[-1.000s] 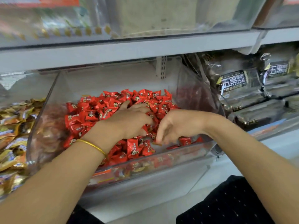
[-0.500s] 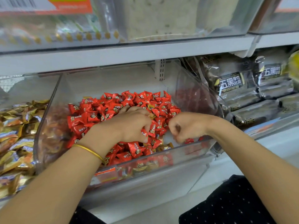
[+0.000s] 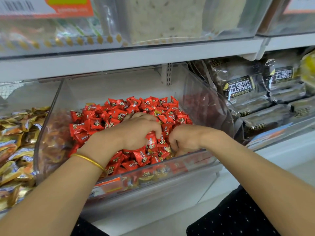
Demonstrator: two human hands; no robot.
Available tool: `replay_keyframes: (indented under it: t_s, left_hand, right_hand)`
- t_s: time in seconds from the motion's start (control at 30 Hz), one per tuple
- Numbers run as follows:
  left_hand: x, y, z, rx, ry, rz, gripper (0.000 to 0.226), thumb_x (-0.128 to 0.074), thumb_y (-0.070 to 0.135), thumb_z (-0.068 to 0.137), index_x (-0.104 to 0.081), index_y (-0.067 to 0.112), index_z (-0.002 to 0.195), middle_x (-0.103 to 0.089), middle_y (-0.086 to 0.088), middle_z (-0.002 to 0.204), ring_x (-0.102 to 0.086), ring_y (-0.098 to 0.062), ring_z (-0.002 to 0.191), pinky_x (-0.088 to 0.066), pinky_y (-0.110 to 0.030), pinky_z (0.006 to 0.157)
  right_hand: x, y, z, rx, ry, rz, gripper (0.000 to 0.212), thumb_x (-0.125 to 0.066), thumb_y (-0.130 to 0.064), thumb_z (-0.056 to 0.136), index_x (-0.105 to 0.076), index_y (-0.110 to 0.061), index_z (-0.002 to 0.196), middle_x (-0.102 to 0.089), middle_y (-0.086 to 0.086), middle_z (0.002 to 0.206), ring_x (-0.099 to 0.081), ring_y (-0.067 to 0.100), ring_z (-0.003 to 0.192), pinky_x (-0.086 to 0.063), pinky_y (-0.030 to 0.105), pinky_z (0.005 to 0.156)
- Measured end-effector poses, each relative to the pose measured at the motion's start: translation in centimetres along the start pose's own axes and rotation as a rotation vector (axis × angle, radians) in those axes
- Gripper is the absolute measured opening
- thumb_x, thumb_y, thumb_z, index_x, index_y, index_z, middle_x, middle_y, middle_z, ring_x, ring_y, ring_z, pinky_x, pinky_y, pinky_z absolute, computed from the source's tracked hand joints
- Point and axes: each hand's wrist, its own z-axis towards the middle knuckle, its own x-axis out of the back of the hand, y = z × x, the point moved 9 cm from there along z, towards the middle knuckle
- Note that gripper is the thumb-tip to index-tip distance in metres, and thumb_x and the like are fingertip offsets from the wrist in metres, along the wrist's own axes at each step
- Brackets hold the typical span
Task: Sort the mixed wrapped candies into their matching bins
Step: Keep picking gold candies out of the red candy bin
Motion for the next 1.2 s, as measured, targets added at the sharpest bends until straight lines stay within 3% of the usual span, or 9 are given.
replay_keyframes:
  t_s: [0.13, 0.23, 0.33, 0.5, 0.57, 0.83, 1.0, 1.1, 1.2]
  left_hand:
    - [-0.6, 0.4, -0.2, -0.03, -0.033, -0.016, 0.017, -0.056, 0.027, 0.091, -0.063, 0.04, 0.101, -0.018, 0.015, 0.153, 0.001, -0.01, 0.143, 0.007, -0.038, 0.114]
    - [-0.8, 0.0, -0.3, 0.007, -0.065, 0.011, 0.018, -0.065, 0.042, 0.082, -0.063, 0.041, 0.099, -0.016, 0.014, 0.154, 0.0, -0.014, 0.143, 0.004, -0.039, 0.114]
    - [-1.2, 0.0, -0.3, 0.022, -0.117, 0.105, 0.035, -0.073, 0.04, 0.075, -0.058, 0.039, 0.107, -0.011, 0.012, 0.156, 0.002, -0.017, 0.144, 0.0, -0.041, 0.115]
    - [-1.6, -0.2, -0.1, 0.035, -0.144, 0.178, 0.04, -0.072, 0.038, 0.076, -0.053, 0.04, 0.111, -0.003, 0.01, 0.157, 0.005, -0.02, 0.144, 0.001, -0.042, 0.116]
    - [-1.7, -0.1, -0.1, 0.028, -0.126, 0.172, 0.035, -0.073, 0.038, 0.076, -0.056, 0.038, 0.106, -0.005, 0.01, 0.157, 0.004, -0.02, 0.144, 0.002, -0.042, 0.116]
    - [-2.1, 0.1, 0.0, -0.008, -0.091, 0.17, 0.021, -0.068, 0.038, 0.08, -0.062, 0.039, 0.1, -0.009, 0.008, 0.157, 0.003, -0.018, 0.144, 0.005, -0.047, 0.116]
    - [-0.7, 0.1, -0.1, -0.001, -0.011, -0.015, 0.011, -0.063, 0.03, 0.082, -0.059, 0.04, 0.081, -0.028, 0.013, 0.149, -0.012, -0.015, 0.141, 0.001, -0.04, 0.115]
    - [0.6, 0.1, -0.1, -0.028, 0.06, -0.165, 0.017, -0.064, 0.023, 0.082, -0.059, 0.036, 0.073, -0.053, 0.011, 0.124, -0.039, -0.013, 0.127, -0.019, -0.038, 0.114]
    - [2.2, -0.2, -0.2, 0.001, 0.205, -0.365, 0.004, -0.064, 0.016, 0.085, -0.066, 0.016, 0.082, -0.061, 0.004, 0.11, -0.054, -0.012, 0.11, -0.037, -0.023, 0.096]
  right_hand:
    - [0.0, 0.4, -0.2, -0.004, -0.024, -0.055, 0.003, -0.061, -0.007, 0.086, -0.063, -0.008, 0.087, -0.057, 0.007, 0.09, -0.05, 0.019, 0.082, -0.035, 0.019, 0.056]
    - [0.9, 1.1, -0.6, -0.027, 0.065, -0.031, 0.013, -0.07, -0.011, 0.08, -0.058, -0.011, 0.074, -0.053, 0.001, 0.073, -0.05, 0.016, 0.07, -0.036, 0.018, 0.053]
    - [2.0, 1.1, -0.7, -0.001, 0.179, 0.216, 0.025, -0.07, 0.002, 0.074, -0.062, -0.012, 0.094, -0.054, -0.001, 0.078, -0.052, 0.016, 0.076, -0.042, 0.022, 0.062]
    - [1.7, -0.5, 0.0, 0.057, 0.109, 0.148, 0.056, -0.073, -0.013, 0.079, -0.051, -0.018, 0.13, -0.043, -0.012, 0.074, -0.045, 0.004, 0.062, -0.039, 0.014, 0.058]
    - [1.0, -0.3, 0.2, 0.016, 0.035, 0.154, 0.063, -0.073, -0.015, 0.08, -0.045, -0.019, 0.137, -0.043, -0.011, 0.074, -0.053, 0.011, 0.064, -0.049, 0.024, 0.066]
    - [0.5, 0.1, -0.2, -0.033, 0.032, 0.056, 0.033, -0.068, -0.008, 0.082, -0.061, -0.013, 0.114, -0.045, -0.009, 0.081, -0.046, 0.014, 0.081, -0.034, 0.014, 0.053]
    - [1.7, 2.0, -1.8, -0.075, 0.173, 0.501, 0.017, -0.067, -0.005, 0.08, -0.059, -0.015, 0.091, -0.06, 0.003, 0.09, -0.059, 0.016, 0.075, -0.053, 0.026, 0.06]
    - [3.2, 3.3, -3.1, -0.087, 0.282, 0.783, 0.015, -0.061, -0.003, 0.084, -0.052, -0.015, 0.083, -0.063, 0.008, 0.087, -0.058, 0.015, 0.066, -0.046, 0.022, 0.054]
    - [4.0, 4.3, -3.6, -0.125, 0.383, 1.035, 0.014, -0.052, -0.002, 0.087, -0.048, -0.014, 0.082, -0.054, 0.006, 0.074, -0.048, 0.012, 0.054, -0.038, 0.019, 0.044]
